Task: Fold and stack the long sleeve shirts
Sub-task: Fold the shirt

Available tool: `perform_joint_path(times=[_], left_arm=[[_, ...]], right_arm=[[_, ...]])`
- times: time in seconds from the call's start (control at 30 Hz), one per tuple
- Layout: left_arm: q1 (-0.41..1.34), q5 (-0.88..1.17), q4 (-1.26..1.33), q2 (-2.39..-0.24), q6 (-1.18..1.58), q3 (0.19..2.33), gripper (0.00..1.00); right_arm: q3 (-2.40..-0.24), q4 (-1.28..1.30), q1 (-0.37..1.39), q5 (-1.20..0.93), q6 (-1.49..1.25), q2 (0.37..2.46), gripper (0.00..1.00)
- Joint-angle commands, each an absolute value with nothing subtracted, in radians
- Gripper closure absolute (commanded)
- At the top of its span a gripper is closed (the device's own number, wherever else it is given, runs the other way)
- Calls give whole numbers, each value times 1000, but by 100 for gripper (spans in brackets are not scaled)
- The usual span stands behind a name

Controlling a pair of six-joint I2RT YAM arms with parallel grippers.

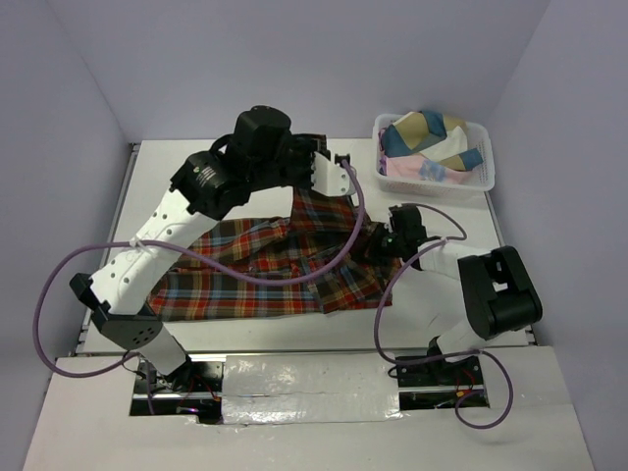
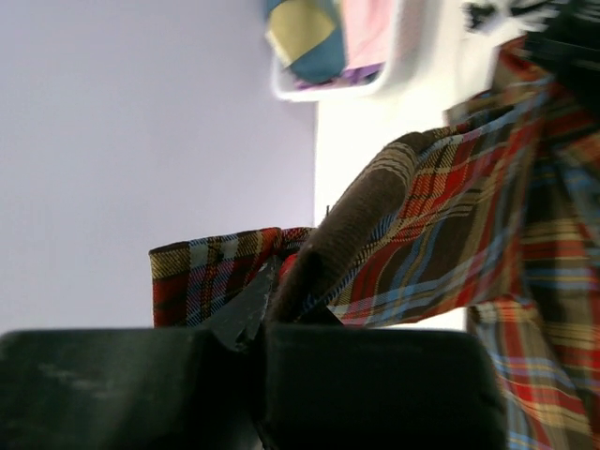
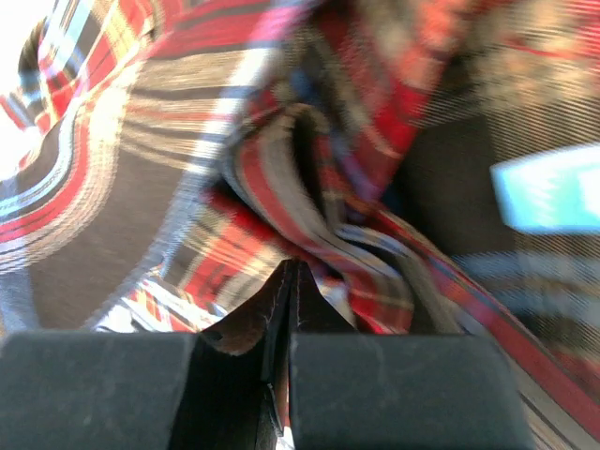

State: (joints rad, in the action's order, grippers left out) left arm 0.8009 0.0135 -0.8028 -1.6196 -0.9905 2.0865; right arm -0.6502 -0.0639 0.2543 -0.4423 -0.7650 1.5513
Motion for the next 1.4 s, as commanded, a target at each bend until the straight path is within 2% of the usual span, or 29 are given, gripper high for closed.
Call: perform_joint_path(times=[0.0, 0.23, 0.4, 0.53, 0.73, 0.87, 1.03, 1.1, 1.23, 1.37], left_arm=[[818, 130, -877, -1545, -957, 2088, 100], [854, 261, -992, -1529, -934, 2127, 100], [865, 339, -1040, -1552, -907, 2187, 100], [873, 420, -1060, -1526, -887, 2102, 100], [894, 451, -1031, -1500, -877, 1922, 100], [900, 371, -988, -1512, -856, 1842, 100], [904, 252, -1046, -1598, -810, 1887, 100], [904, 213, -1080, -1643, -782, 1922, 100], [904, 7, -1017, -1700, -715, 1934, 100], [899, -121, -876, -1747, -698, 1898, 100]], right_arm=[[-627, -56, 226, -381, -805, 1464, 100], [-647, 178, 180, -175, -721, 1215, 100], [-744, 290, 170, -150, -608, 1186, 100], [-817, 363, 167, -88, -536, 1175, 100], [-934, 321, 189, -264, -364, 1232, 100], [-1014, 295, 307, -310, -260, 1325, 100], [-1043, 207, 413, -500, -230, 1426, 98], [-1019, 161, 414, -564, -247, 1471, 98], [-1000, 112, 414, -717, -256, 1592, 98], [-989, 103, 408, -694, -278, 1675, 99]])
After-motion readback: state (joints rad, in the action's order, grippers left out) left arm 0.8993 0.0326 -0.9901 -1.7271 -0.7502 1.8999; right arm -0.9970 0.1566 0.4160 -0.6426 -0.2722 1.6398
